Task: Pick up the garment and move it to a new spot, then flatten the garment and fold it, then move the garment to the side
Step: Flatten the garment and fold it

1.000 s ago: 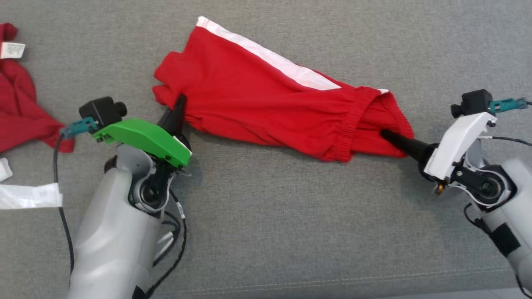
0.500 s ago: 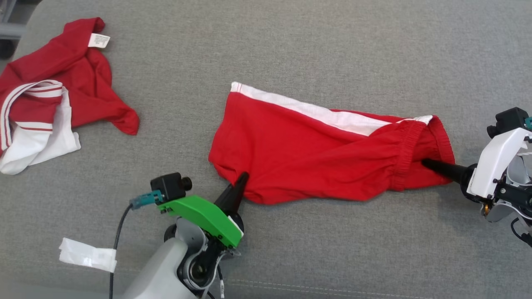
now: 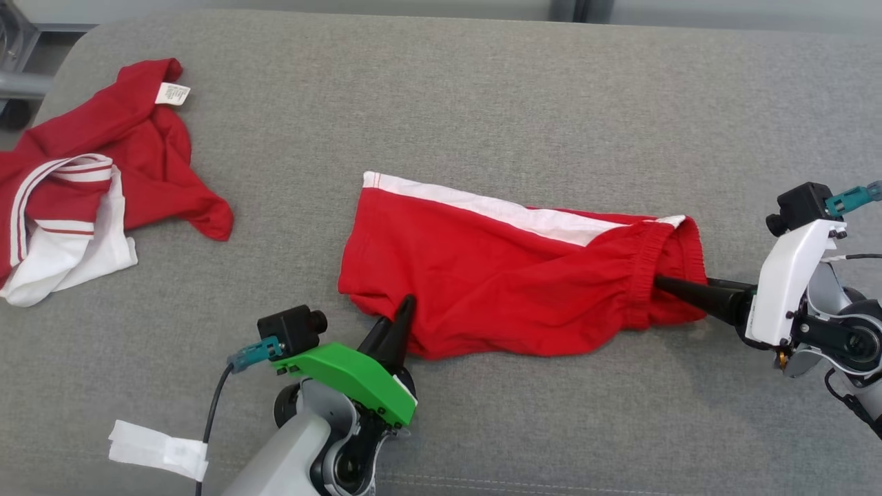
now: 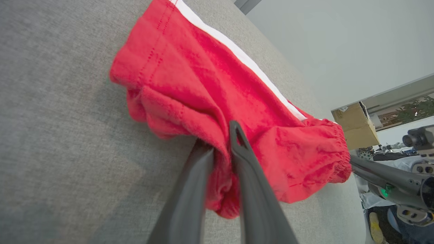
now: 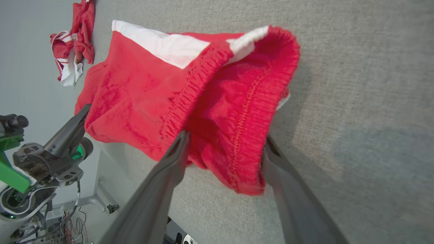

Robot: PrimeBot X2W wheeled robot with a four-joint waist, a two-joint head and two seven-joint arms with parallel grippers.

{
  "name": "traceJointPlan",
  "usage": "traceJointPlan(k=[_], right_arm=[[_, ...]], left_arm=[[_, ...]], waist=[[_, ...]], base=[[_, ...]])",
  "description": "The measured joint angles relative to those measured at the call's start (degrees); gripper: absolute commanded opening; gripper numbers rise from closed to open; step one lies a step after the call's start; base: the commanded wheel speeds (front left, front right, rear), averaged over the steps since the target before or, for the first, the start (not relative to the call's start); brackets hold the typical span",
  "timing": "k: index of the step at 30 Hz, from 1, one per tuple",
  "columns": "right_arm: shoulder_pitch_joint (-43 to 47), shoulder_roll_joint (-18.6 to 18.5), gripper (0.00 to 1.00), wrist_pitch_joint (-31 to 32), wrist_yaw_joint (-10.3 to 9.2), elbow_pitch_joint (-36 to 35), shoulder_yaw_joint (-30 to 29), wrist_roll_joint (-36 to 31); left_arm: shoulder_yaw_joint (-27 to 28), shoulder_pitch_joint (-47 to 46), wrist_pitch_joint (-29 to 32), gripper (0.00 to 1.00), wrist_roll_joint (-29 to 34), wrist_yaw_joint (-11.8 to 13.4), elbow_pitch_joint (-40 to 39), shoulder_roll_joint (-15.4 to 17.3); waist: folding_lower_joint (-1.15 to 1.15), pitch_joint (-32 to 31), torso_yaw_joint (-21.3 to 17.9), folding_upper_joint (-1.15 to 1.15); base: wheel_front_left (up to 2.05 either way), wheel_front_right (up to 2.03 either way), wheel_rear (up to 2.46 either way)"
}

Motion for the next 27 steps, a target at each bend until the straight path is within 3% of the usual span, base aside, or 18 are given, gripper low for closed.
traceJointPlan(k=[1, 2, 4, 9, 13, 18, 27], right_arm=[[0.2, -0.2, 1.00, -0.1, 0.00, -0.2, 0.0, -0.4], [0.5, -0.4, 1.00, -0.4, 0.00, -0.4, -0.1, -0.7], [1.1, -1.0, 1.00, -1.2, 0.00, -0.6, -0.4, -1.3], [1.9, -3.6, 1.00, -8.0, -1.15, -2.0, -4.6, -4.8], [1.9, -2.7, 1.00, -14.1, -1.62, -4.8, -7.2, -6.9], [1.9, 0.3, 1.00, -20.0, -2.16, -8.4, -5.7, -12.7], [2.3, 2.7, 1.00, -24.5, -3.65, -9.8, -0.6, -20.2]], left_arm=[[-0.1, 0.0, -0.3, 0.95, 0.1, 0.5, 0.0, 0.0], [-0.3, 0.0, -0.4, 1.00, 0.4, 0.9, 0.0, 0.0], [-0.5, 0.0, -0.8, 1.00, 1.5, 2.0, 0.1, 0.1], [-0.5, -0.9, -3.1, 1.00, 11.0, 4.1, 1.9, 0.4], [0.4, -2.9, -4.0, 1.00, 17.1, 4.9, 1.7, 2.9], [2.1, -3.0, -4.0, 1.00, 23.1, 5.4, 0.6, 5.6], [9.8, -3.9, -3.9, 1.00, 34.8, 5.4, -6.0, 5.3]], waist=[[0.00, 0.0, -0.4, 0.00], [0.00, -0.1, -0.9, 0.00], [0.00, -0.1, -1.8, 0.00], [0.00, 0.3, -4.5, 0.00], [0.00, 0.9, -5.7, 0.00], [0.00, 1.8, -6.8, 0.00], [0.00, 2.9, -5.7, 0.00]], base=[[0.00, 0.00, 0.00], [0.00, 0.00, 0.00], [0.00, 0.00, 0.00], [0.00, 0.00, 0.00], [0.00, 0.00, 0.00], [0.00, 0.00, 0.00], [0.00, 0.00, 0.00]])
